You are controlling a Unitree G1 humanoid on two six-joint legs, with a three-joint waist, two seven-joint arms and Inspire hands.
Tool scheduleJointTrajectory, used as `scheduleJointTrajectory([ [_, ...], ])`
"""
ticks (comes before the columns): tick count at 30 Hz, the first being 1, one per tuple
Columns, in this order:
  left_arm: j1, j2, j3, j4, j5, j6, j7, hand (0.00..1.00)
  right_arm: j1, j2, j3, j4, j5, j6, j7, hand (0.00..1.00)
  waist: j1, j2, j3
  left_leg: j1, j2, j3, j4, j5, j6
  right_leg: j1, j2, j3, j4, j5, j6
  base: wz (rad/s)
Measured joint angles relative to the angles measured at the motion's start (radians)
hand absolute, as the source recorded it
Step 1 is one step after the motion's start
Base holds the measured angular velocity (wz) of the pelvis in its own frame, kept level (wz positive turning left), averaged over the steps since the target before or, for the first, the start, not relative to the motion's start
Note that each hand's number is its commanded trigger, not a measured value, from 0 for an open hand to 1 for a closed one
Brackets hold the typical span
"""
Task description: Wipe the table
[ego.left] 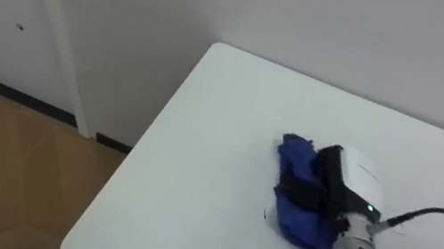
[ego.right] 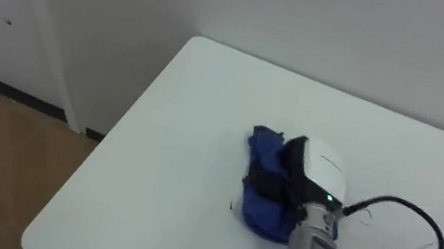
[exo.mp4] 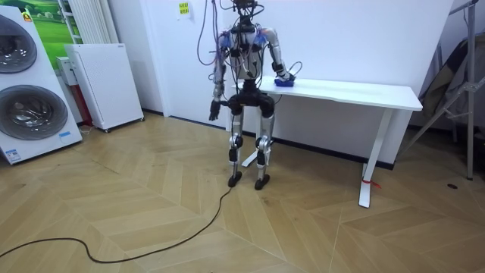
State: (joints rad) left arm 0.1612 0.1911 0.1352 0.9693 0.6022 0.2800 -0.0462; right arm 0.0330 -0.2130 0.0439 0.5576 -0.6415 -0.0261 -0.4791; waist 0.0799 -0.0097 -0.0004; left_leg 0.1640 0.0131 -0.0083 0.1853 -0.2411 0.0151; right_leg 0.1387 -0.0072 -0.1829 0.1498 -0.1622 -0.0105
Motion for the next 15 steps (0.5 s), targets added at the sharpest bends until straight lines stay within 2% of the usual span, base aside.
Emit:
scheduleJointTrajectory([
  [2,0.021,0.029,0.051,0.003,0.023,0.005,0.002,0.00,0.026,-0.031,-0.081,0.056,0.024,-0.011,-0.043,1.00,-0.009,-0.006,-0.0101,0.005,-0.008,0.012,-0.003,0.003,0.006,0.010,-0.010,0.003,0.002,-0.004,0.008,0.41],
  [4,0.040,0.062,0.078,-0.008,0.039,0.005,0.006,0.00,0.030,-0.080,-0.164,0.147,0.065,-0.022,-0.054,1.00,-0.035,-0.016,-0.0170,0.007,-0.007,0.041,-0.003,0.006,0.011,0.023,-0.021,0.021,0.007,-0.004,0.011,0.42],
  [6,0.040,0.067,0.077,-0.022,0.039,0.004,0.009,0.00,0.022,-0.108,-0.184,0.192,0.082,-0.022,-0.050,1.00,-0.038,-0.018,-0.0166,0.012,-0.009,0.051,-0.006,0.008,0.014,0.020,-0.024,0.041,0.018,-0.002,0.014,0.06],
  [8,0.038,0.064,0.063,-0.026,0.030,-0.003,0.010,0.00,0.001,-0.108,-0.179,0.220,0.084,-0.019,-0.044,1.00,-0.034,-0.016,-0.0167,0.023,-0.008,0.063,-0.015,0.007,0.017,0.022,-0.024,0.056,0.022,-0.001,0.016,-0.29],
  [11,0.018,0.048,-0.005,-0.030,0.018,-0.006,0.011,0.00,-0.043,-0.101,-0.127,0.205,0.085,0.035,-0.027,1.00,-0.014,-0.013,-0.0181,0.031,-0.005,0.087,-0.021,0.003,0.023,0.017,-0.018,0.069,0.020,0.002,0.021,-0.40],
  [13,-0.006,0.027,-0.050,-0.025,-0.001,-0.004,0.015,0.00,-0.073,-0.079,-0.059,0.172,0.071,0.106,-0.019,1.00,0.021,-0.009,-0.0186,0.044,0.001,0.103,-0.024,-0.002,0.020,0.010,-0.006,0.088,0.021,0.004,0.022,-0.58],
  [14,-0.012,0.024,-0.069,-0.021,-0.012,-0.003,0.017,0.00,-0.077,-0.077,-0.035,0.156,0.057,0.126,-0.014,1.00,0.030,-0.008,-0.0192,0.046,0.003,0.103,-0.024,-0.003,0.019,0.011,-0.002,0.093,0.022,0.006,0.019,-0.81],
  [15,-0.027,0.014,-0.088,-0.013,-0.024,-0.002,0.017,0.00,-0.085,-0.072,0.019,0.109,0.030,0.167,0.010,1.00,0.047,-0.006,-0.0183,0.048,0.007,0.102,-0.026,-0.005,0.015,0.000,0.009,0.098,0.024,0.012,0.011,-0.87],
])
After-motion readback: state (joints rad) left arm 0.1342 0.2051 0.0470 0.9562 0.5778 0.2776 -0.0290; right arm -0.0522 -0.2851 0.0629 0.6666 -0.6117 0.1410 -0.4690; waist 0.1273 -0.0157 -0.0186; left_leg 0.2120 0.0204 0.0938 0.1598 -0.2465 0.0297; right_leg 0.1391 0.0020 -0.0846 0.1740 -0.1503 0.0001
